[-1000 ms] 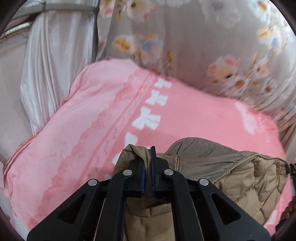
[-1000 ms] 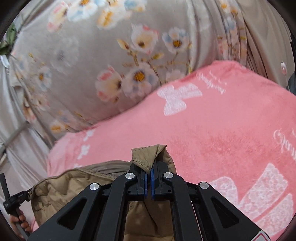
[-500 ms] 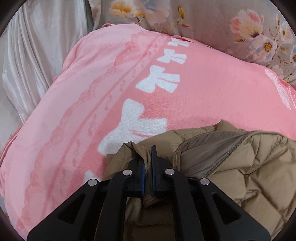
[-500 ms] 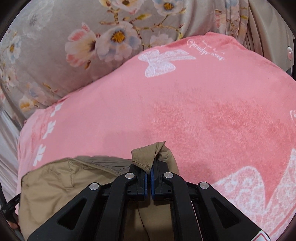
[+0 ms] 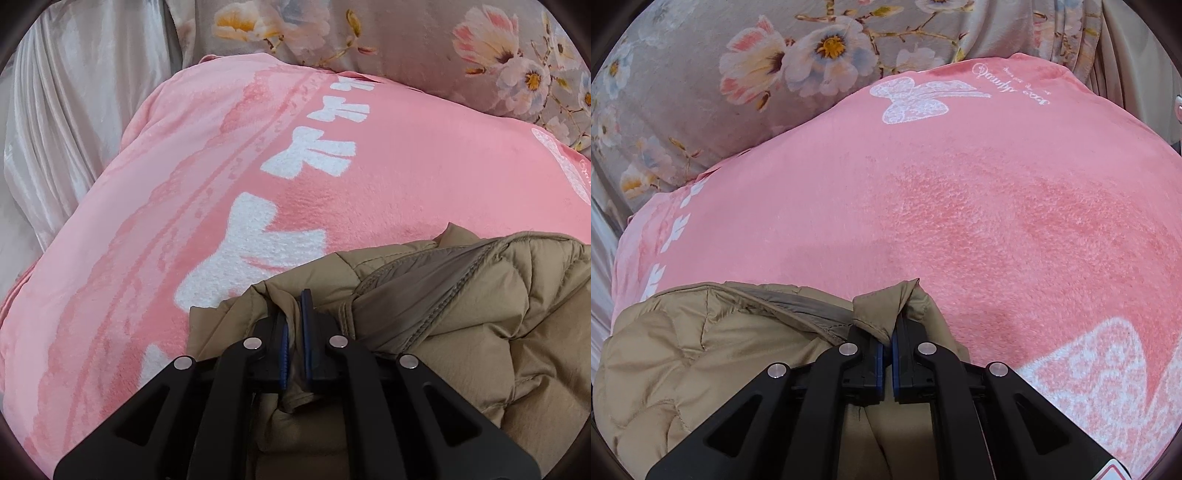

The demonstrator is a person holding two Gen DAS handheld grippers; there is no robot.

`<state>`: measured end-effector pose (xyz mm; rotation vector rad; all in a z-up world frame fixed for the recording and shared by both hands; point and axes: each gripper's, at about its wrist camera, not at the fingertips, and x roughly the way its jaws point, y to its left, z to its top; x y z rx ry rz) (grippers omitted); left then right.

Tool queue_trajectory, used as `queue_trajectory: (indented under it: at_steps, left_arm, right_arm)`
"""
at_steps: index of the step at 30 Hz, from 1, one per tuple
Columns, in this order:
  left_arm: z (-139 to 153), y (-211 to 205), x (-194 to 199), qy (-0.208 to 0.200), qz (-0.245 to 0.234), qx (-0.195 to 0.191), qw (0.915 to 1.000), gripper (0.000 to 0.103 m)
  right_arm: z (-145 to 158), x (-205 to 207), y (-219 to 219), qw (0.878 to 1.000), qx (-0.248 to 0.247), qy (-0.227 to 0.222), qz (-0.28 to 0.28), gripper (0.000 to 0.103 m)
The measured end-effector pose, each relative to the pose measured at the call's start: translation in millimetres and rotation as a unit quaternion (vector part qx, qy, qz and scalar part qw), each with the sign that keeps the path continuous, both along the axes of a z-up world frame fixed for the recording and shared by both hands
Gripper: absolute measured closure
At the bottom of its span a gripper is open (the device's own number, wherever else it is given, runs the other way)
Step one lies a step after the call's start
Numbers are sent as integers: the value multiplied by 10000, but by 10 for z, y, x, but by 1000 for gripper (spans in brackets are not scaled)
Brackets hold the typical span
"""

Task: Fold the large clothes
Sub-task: 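Hold the folded jacket edge with both tools closed near the hem, then open both tools and grasp the jacket's folded edge side by side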

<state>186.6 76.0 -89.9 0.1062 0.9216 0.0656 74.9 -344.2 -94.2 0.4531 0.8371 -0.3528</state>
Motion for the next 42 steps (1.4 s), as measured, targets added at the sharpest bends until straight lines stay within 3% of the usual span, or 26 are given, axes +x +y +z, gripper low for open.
queue_trajectory:
  at_steps: [5, 10, 11, 13, 14, 15, 19, 21, 24, 26, 29, 33, 38, 42]
  left_arm:
    - [-4, -6, 6, -40, 4, 26, 10000, 98]
    - [97, 128, -33, -41, 5, -359, 9993, 97]
    - [193, 206, -83, -48, 29, -460, 9989, 93]
    - [410, 321, -203, -174, -20, -594, 9981, 81]
    - [510, 360, -252, -262, 0, -550, 9981, 58]
    - [669, 422, -336, -475, 84, -397, 9980, 37]
    - [1161, 509, -479, -959, 138, -84, 9953, 35]
    - [1336, 383, -473, -987, -71, -364, 9944, 35]
    - [1392, -39, -419, -837, -519, -846, 9915, 35]
    - [1275, -411, -368, -607, -775, -907, 9910, 35]
    - [949, -896, -285, -278, -994, -846, 9911, 35]
    - [511, -1225, -181, 108, -1049, -783, 9913, 37]
    - [298, -1308, -170, 45, -1036, -582, 9929, 36]
    - [191, -1328, -185, -86, -1026, -470, 9936, 35]
  right_arm:
    - [-11, -25, -47, 9998, 170, -86, -8, 101]
    - [23, -94, -202, 9976, 673, -138, 32, 99]
    - [82, -152, -253, 9970, 761, -132, 5, 95]
    - [341, -436, -394, 9954, 807, -464, -233, 70]
    - [449, -549, -443, 9949, 719, -585, -396, 46]
    - [603, -707, -499, 9937, 540, -762, -626, 44]
    - [1056, -931, -468, 9924, 88, -1039, -648, 50]
    - [1222, -793, -169, 9940, -214, -1058, -186, 72]
    - [1216, -476, 377, 9937, -349, -926, 530, 88]
    - [1087, -187, 786, 9915, -369, -746, 1003, 94]
    - [869, 88, 1171, 9886, -507, -520, 1316, 94]
    - [580, 276, 1276, 9884, -512, -184, 1419, 94]
    - [283, 325, 1142, 9903, -199, -50, 1375, 97]
    - [230, 321, 1202, 9893, -331, -46, 1421, 97]
